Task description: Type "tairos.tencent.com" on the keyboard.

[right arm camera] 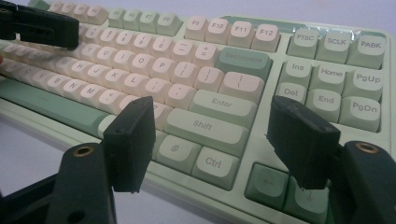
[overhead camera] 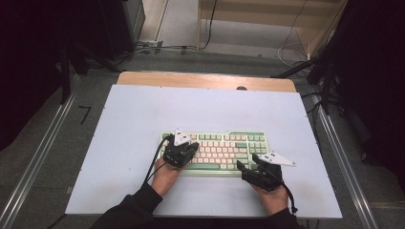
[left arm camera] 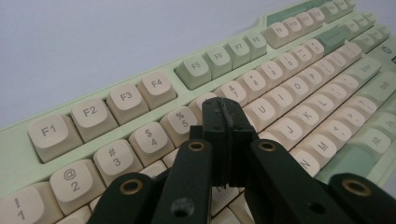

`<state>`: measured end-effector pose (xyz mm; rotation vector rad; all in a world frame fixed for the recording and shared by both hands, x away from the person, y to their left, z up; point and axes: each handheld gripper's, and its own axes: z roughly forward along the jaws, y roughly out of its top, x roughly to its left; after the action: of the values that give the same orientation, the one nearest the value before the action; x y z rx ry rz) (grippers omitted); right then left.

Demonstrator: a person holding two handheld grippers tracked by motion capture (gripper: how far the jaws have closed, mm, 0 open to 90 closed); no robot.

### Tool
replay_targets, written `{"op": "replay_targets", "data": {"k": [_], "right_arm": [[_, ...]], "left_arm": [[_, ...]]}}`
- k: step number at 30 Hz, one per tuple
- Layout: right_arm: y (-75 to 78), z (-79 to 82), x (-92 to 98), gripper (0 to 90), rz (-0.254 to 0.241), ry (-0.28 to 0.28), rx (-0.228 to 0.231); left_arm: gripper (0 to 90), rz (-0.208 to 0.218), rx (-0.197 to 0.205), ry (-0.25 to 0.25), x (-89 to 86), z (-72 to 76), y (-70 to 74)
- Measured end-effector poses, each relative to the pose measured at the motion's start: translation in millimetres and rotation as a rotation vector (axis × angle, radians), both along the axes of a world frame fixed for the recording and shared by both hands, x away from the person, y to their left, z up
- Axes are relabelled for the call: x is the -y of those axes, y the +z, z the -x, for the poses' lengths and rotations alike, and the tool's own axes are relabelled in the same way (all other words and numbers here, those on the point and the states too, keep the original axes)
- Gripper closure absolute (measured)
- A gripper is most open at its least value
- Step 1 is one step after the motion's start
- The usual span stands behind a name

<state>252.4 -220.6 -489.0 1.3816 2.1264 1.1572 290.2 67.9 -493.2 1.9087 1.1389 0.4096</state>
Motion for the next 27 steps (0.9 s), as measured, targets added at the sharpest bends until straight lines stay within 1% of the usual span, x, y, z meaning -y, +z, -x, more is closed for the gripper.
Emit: {"op": "replay_targets", "data": {"k": [8,11,14,15,17,19,20,21,22,25,27], "right_arm": [[0.2,0.0,0.2,30.8,0.000,-0.001,0.000],[0.3,-0.1,0.4,30.8,-0.001,-0.001,0.000],[0.2,-0.2,0.2,30.8,0.000,-0.001,-0.001],[0.2,-0.1,0.0,30.9,0.001,-0.001,0.002],[0.4,0.0,0.2,30.9,0.000,-0.001,0.003],[0.6,-0.2,0.5,30.9,-0.001,-0.002,0.003],[0.6,-0.4,0.8,31.0,-0.001,-0.002,0.003],[0.8,-0.5,0.8,31.3,-0.002,-0.003,0.003],[0.9,-0.9,1.0,31.9,-0.002,-0.001,0.007],[1.8,-1.5,0.1,35.6,0.000,0.002,0.014],[2.3,-2.2,-1.0,39.3,0.004,0.008,0.020]], "left_arm": [[90.0,0.002,-0.002,-0.003,0.3,-0.2,-0.5],[90.0,-0.008,-0.010,-0.007,0.9,-0.9,-2.5],[90.0,-0.005,-0.011,-0.010,1.4,-0.3,-2.4],[90.0,-0.001,-0.012,-0.010,1.3,-0.2,-2.2],[89.0,0.022,-0.001,-0.011,0.3,1.1,-0.3],[81.9,0.042,0.015,-0.018,-0.8,3.2,2.9],[74.9,0.050,0.029,-0.020,-1.0,4.5,3.9],[65.3,0.053,0.040,-0.021,-1.1,5.8,4.4],[57.6,0.053,0.043,-0.020,-0.8,6.9,4.4],[46.2,0.054,0.054,-0.010,-1.5,10.6,4.6],[43.2,0.067,0.063,0.001,-3.6,13.1,6.2]]}}
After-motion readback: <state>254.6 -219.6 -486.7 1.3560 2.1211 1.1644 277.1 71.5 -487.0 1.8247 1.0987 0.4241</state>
